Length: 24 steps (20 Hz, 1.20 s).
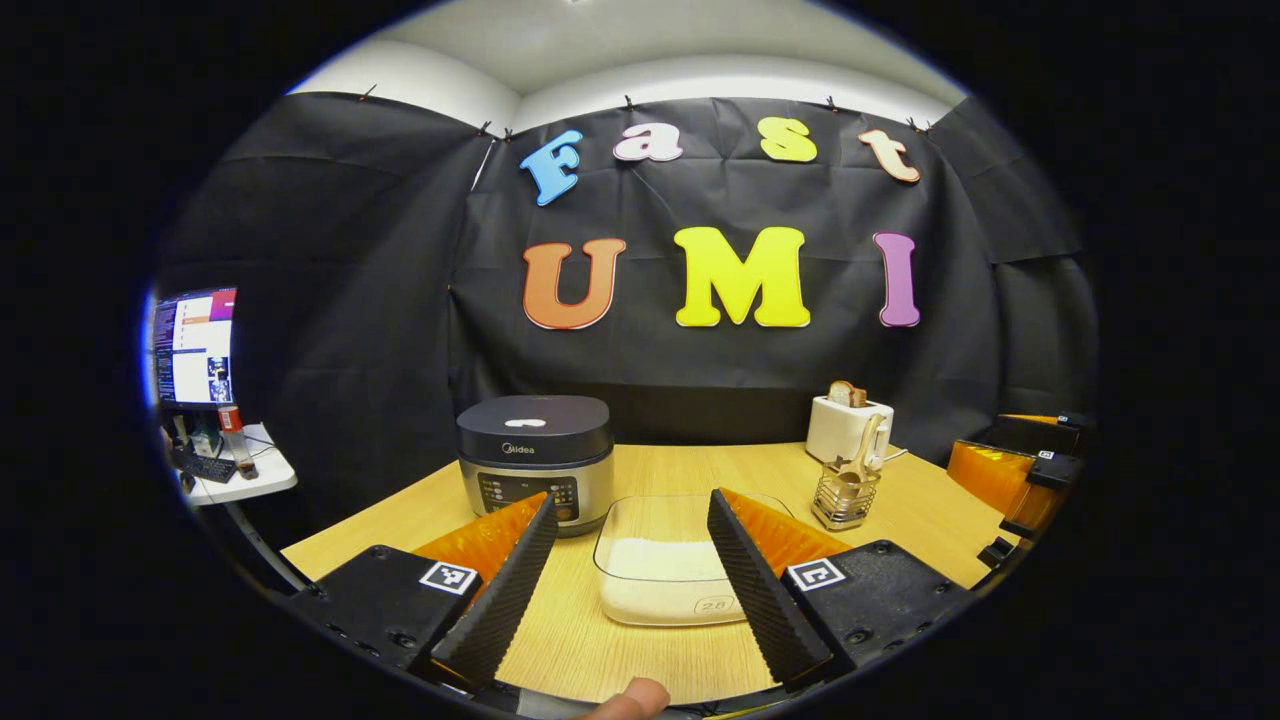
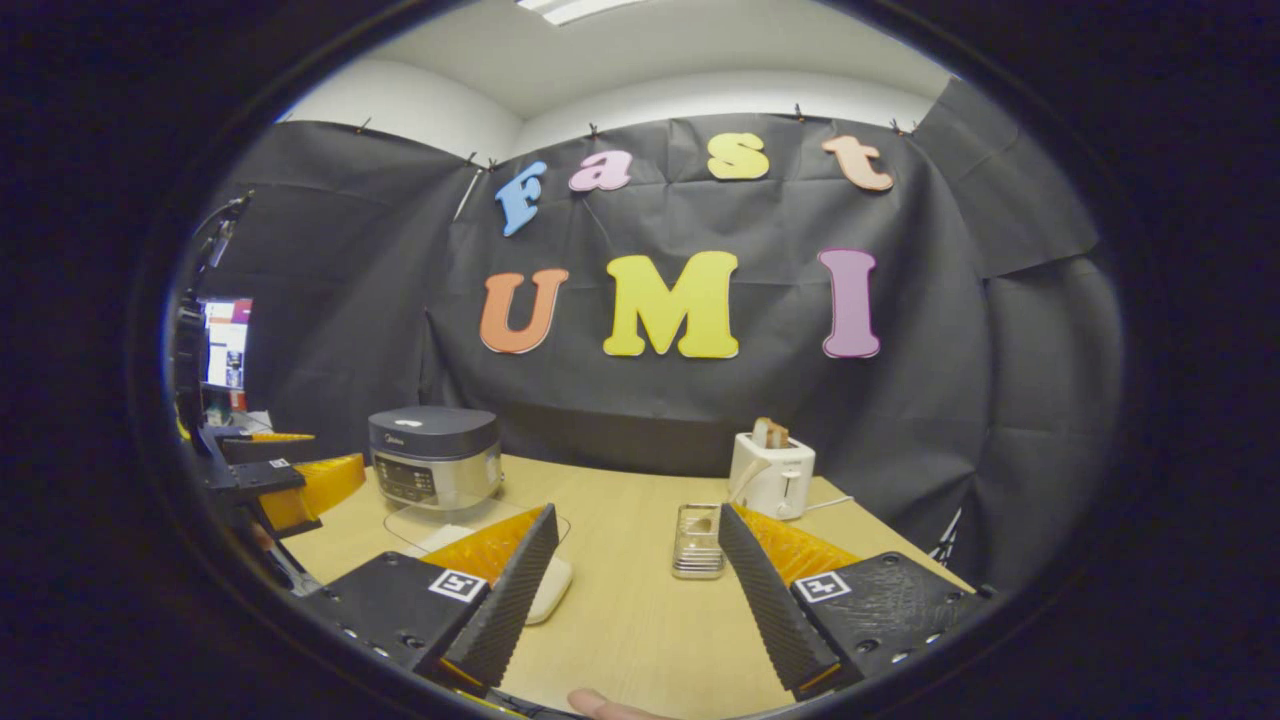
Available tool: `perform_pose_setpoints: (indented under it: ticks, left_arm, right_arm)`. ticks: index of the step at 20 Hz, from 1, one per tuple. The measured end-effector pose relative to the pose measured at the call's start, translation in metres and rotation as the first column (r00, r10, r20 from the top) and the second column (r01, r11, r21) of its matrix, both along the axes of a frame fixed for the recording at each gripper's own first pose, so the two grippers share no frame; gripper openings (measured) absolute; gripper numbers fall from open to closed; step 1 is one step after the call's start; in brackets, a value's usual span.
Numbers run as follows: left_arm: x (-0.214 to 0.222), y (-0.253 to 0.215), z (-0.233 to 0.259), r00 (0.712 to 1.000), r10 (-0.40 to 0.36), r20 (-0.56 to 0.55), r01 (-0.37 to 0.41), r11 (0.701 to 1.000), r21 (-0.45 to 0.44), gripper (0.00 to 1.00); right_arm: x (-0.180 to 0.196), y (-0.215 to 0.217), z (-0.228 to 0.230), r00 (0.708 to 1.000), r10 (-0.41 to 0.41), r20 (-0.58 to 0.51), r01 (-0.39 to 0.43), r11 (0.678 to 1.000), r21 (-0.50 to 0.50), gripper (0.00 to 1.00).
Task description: Close the left gripper, press the button to open the rice cooker; take a wooden spoon from the chopstick holder with the right hand, scoop a spoonful of rice and pour it into the rice cooker, then put the wooden spoon back into the chopstick holder.
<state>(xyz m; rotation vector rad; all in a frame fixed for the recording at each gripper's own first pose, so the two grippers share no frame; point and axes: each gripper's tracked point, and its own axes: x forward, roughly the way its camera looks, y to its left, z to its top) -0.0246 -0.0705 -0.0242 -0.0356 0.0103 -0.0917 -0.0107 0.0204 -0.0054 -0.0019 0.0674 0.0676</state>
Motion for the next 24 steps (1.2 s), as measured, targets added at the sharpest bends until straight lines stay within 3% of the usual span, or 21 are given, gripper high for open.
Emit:
perform_pose_setpoints:
  ticks: [7, 24]
  left_arm:
    - [-0.001, -0.012, 0.005, 0.999, -0.032, 0.04, 0.032, 0.999, -0.003, 0.96]
    - [0.001, -0.021, -0.007, 0.998, -0.063, 0.005, 0.063, 0.998, 0.028, 0.96]
  right_arm:
    - [0.003, 0.0, -0.003, 1.0, -0.002, -0.005, 0.002, 1.0, -0.009, 0.96]
    - [0.013, -0.009, -0.01, 0.999, -0.034, -0.023, 0.033, 0.999, -0.014, 0.96]
